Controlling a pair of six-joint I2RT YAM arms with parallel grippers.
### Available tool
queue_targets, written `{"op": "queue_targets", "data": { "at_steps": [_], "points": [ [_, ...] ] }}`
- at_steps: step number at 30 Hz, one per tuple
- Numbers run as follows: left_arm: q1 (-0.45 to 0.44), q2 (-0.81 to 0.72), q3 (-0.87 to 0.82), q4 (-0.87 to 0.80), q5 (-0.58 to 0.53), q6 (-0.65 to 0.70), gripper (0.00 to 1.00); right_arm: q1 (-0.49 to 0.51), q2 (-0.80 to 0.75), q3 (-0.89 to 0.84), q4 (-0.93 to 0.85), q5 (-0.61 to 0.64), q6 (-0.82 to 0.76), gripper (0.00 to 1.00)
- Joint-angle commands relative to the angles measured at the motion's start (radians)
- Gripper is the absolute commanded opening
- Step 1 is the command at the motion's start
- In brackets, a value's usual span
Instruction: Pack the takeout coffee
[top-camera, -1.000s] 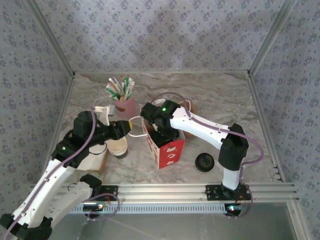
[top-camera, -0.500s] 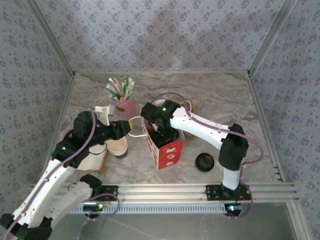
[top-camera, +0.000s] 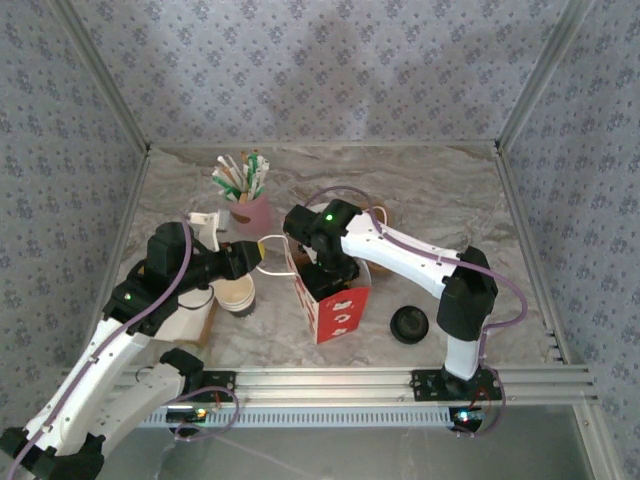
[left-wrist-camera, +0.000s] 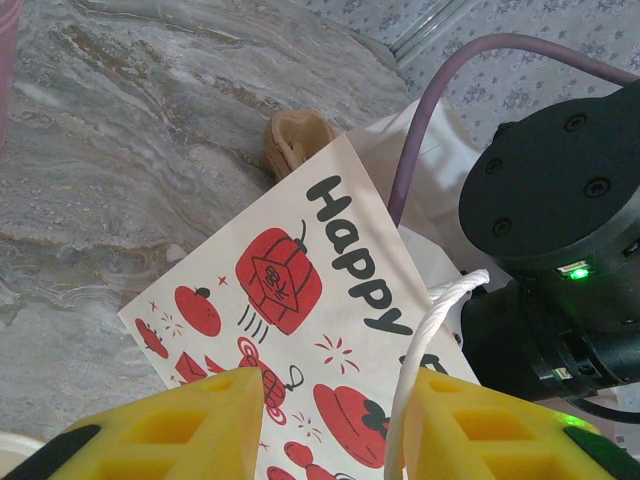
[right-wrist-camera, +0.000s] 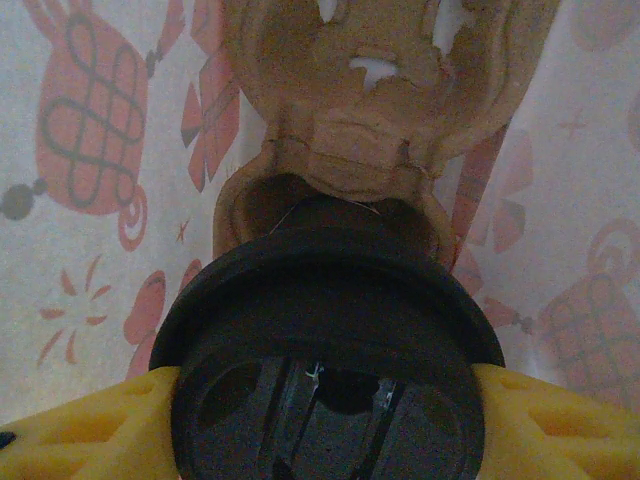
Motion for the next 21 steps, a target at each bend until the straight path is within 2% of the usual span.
{"op": "queue_targets", "data": {
  "at_steps": [1,21],
  "points": [
    [-0.005,-0.012,0.001,-0.004,-0.014,0.004,0.40,-0.005,-0.001,0.019,-0.045,-0.021,0.000,0.61],
    [-0.005,-0.011,0.003,-0.002,-0.013,0.003,0.40,-0.009,0.002,0.021,-0.040,-0.040,-0.002,0.61]
  ]
}}
